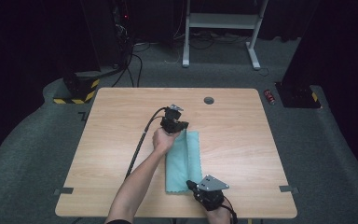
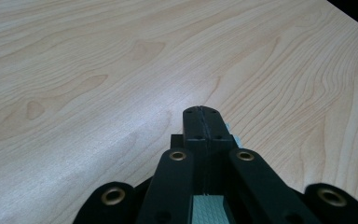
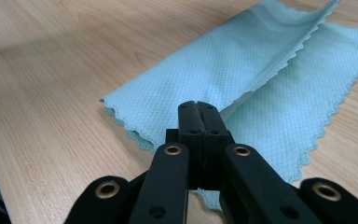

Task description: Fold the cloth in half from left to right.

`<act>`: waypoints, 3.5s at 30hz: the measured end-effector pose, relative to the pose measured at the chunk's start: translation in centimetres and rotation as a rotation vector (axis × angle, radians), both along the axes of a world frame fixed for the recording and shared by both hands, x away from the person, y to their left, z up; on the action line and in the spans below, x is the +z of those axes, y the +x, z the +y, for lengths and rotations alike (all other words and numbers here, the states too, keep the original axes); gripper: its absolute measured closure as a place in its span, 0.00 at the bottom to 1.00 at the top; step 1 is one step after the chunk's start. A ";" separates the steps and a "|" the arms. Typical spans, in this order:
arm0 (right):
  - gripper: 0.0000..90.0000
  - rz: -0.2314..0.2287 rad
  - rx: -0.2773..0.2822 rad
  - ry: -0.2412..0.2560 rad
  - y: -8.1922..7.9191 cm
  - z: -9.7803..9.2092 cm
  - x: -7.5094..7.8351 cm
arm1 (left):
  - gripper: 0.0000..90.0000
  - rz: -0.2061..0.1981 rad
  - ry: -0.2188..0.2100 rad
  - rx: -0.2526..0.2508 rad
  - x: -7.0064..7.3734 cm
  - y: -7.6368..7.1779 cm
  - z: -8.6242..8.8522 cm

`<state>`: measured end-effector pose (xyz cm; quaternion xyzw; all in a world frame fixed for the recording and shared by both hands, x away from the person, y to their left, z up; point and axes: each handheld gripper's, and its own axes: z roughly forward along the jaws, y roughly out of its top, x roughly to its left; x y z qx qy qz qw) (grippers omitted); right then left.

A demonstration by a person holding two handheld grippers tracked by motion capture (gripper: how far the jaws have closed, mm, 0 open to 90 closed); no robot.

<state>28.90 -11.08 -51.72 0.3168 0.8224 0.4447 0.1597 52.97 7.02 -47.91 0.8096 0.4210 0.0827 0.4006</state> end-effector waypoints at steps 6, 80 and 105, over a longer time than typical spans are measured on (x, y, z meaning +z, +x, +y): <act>1.00 0.004 -0.017 0.009 -0.2 -0.5 -0.3 | 1.00 0.002 0.011 -0.010 -0.3 0.1 -0.7; 0.89 0.087 -0.026 -0.099 6.1 -1.8 0.6 | 0.58 -0.118 0.136 -0.053 -1.2 -7.9 2.9; 0.79 0.093 -0.027 -0.129 7.6 -1.4 0.3 | 0.54 -0.104 0.139 0.010 -1.6 -9.2 6.2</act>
